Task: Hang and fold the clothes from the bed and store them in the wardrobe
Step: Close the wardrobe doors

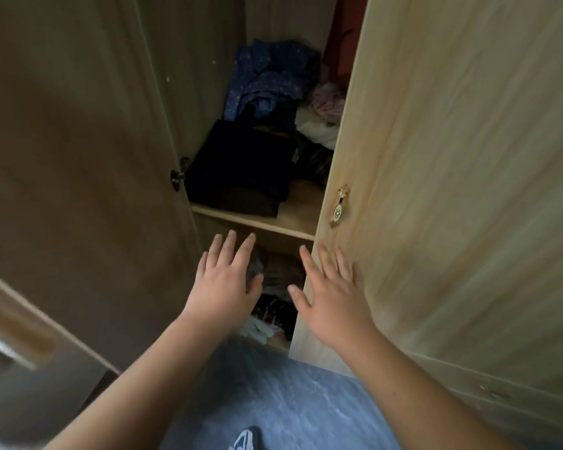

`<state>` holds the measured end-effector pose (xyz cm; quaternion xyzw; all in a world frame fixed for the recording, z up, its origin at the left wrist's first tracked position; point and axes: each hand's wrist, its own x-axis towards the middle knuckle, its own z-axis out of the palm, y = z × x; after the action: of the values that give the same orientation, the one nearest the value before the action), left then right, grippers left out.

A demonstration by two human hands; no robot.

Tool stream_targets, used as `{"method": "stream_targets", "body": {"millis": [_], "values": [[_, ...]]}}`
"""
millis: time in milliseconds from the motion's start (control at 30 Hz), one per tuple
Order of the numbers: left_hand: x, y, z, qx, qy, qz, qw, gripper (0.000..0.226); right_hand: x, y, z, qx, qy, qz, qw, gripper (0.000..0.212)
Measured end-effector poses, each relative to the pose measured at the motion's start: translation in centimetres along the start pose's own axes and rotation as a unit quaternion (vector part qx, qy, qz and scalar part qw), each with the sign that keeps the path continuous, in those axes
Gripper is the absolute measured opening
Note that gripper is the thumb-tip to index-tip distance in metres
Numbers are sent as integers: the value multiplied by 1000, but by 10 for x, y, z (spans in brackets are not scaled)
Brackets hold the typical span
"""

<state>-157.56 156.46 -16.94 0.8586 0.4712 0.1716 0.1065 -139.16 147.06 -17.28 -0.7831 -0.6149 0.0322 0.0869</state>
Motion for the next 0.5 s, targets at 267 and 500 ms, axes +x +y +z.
{"method": "stream_targets", "body": {"millis": [267,500], "values": [[-153,-35,-4,53,-30,-116,991,70,-95,-54,15,1,-60,-99,993,77],[-213,-88,-54,81,25,-208,974,75,-116,-117,18,19,-65,-155,986,79]]}}
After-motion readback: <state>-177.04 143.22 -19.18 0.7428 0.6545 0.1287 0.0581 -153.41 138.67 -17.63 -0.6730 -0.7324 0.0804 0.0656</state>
